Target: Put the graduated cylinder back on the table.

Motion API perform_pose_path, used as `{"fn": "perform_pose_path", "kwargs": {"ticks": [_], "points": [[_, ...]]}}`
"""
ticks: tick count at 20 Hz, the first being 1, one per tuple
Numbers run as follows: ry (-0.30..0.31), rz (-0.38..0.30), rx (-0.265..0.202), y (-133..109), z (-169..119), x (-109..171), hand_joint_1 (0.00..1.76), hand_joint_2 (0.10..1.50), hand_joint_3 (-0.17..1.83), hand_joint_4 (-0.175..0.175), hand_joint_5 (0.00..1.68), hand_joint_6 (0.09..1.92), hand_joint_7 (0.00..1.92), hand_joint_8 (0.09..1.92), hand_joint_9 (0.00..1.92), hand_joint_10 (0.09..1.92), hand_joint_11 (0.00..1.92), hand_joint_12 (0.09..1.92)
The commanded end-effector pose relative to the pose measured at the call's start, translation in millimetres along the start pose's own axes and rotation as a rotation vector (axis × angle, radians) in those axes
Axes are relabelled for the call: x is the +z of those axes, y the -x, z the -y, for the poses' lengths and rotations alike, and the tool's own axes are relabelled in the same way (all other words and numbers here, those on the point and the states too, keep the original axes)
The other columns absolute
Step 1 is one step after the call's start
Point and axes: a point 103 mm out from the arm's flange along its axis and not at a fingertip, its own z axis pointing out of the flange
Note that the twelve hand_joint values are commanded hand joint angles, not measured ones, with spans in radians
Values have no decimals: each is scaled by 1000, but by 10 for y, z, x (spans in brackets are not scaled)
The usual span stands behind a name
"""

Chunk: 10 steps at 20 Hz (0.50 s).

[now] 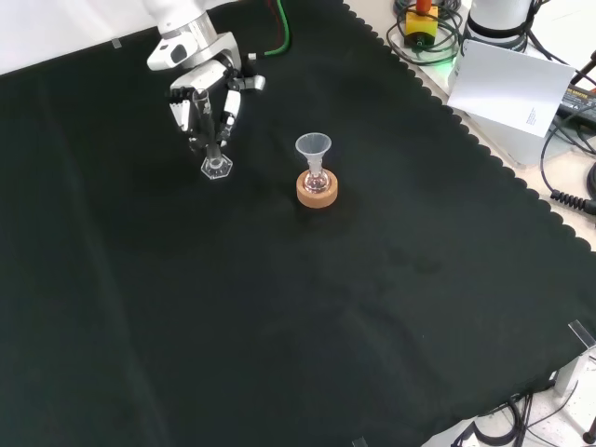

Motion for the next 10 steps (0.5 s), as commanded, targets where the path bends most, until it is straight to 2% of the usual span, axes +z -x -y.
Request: {"fn": "perform_pose_path", "kwargs": {"ticks": [1, 10], "points": [[13, -28, 5, 107, -89, 114, 1139, 1123, -3, -145, 984, 1009, 1301, 230, 1494, 87, 1396, 660], [4, -43, 16, 175, -63, 193, 1137, 1124, -3, -143, 982, 1012, 1297, 228, 1490, 87, 1391, 661]]}}
